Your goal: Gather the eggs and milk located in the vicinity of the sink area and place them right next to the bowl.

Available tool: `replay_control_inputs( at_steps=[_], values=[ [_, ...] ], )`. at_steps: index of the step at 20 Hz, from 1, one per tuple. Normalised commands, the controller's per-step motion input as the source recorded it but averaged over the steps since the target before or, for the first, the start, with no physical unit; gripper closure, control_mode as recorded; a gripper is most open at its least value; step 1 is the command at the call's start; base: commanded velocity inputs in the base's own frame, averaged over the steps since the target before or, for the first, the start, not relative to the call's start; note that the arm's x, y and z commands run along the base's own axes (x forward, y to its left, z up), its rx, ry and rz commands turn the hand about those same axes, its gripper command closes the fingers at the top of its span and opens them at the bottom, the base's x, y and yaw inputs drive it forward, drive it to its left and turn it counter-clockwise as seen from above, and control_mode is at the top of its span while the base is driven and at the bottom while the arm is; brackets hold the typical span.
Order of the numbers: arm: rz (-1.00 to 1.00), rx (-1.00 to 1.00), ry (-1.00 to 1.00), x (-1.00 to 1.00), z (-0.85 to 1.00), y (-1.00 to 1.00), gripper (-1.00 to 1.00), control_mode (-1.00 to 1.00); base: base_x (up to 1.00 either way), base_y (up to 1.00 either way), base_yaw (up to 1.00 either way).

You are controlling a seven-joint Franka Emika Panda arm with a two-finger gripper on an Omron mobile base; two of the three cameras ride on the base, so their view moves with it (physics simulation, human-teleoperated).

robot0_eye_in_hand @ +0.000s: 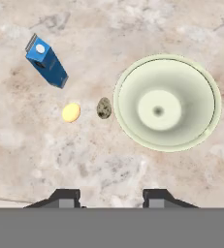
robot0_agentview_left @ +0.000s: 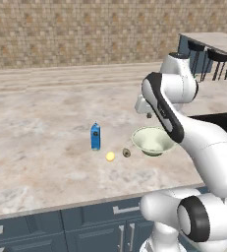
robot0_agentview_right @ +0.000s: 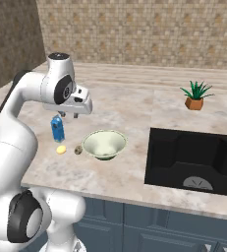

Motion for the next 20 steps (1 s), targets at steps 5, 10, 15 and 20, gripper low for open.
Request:
replay_control_inputs(
  at_steps=[5, 10, 15, 20],
  values=[
    [-0.05, 0.00, 0.00, -0.02, -0.02, 0.33, -1.00, -1.00, 0.00, 0.00, 0.00],
    [-0.23, 0.00, 0.00, 0.00, -0.06, 0.73, -1.00, -1.00, 0.00, 0.00, 0.00],
    [-0.24, 0.00, 0.00, 0.00, -0.04, 0.56, -1.00, -1.00, 0.00, 0.00, 0.00],
    [-0.15, 0.00, -0.03, 0.03, -0.08, 0.34, -1.00, -1.00, 0.00, 0.00, 0.00]
  ],
)
